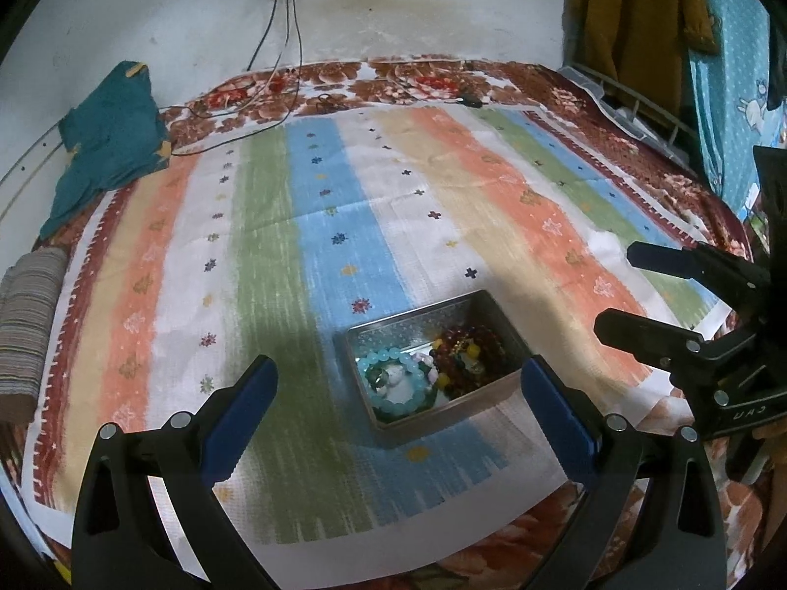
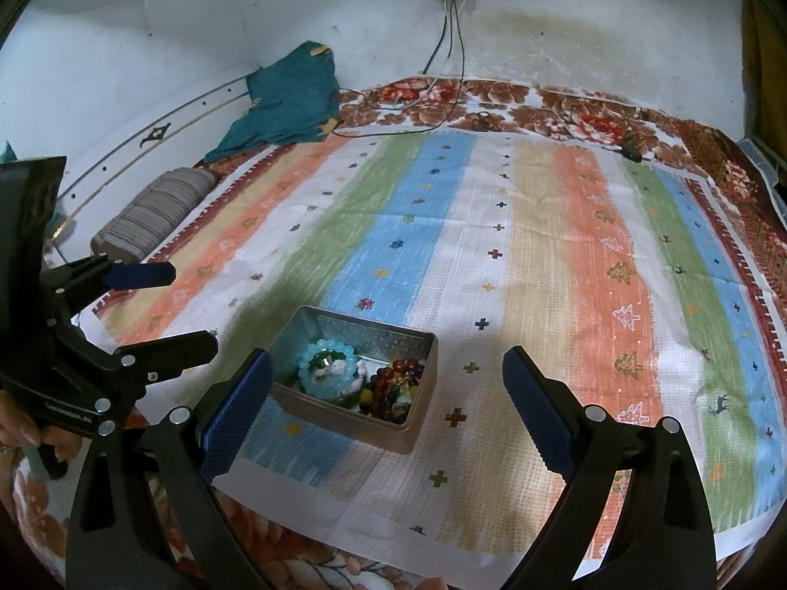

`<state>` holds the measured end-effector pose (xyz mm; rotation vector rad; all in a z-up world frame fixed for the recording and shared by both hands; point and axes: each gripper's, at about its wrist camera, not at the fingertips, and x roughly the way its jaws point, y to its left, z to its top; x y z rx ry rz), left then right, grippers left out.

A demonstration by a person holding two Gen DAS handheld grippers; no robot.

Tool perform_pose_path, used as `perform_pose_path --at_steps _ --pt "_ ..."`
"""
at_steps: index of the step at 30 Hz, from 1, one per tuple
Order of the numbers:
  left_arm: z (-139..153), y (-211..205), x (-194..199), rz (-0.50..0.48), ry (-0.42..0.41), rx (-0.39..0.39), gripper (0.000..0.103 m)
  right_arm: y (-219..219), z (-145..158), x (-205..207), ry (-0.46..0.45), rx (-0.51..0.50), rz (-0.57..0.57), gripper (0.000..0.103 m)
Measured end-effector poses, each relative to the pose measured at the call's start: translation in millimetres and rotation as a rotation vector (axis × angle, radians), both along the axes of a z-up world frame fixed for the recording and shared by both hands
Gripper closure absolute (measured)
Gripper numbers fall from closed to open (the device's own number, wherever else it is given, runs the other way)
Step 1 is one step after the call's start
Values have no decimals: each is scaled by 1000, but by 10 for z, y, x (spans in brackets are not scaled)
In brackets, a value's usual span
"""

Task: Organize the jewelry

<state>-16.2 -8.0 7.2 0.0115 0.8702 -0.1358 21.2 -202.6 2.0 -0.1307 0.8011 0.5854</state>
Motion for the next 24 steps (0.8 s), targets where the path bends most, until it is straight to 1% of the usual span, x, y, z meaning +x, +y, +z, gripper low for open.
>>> perform_pose_path --at_steps 6,11,17,24 --pt "7 20 2 3 -2 -11 6 12 12 -20 4 -2 3 8" --pt "17 4 -3 -6 -4 -3 6 20 13 -34 6 -1 5 8" --pt "10 1 8 -2 7 -44 6 4 4 -38 7 -1 5 8" --pt "-1 8 24 9 17 -38 6 2 1 -35 7 -2 6 8"
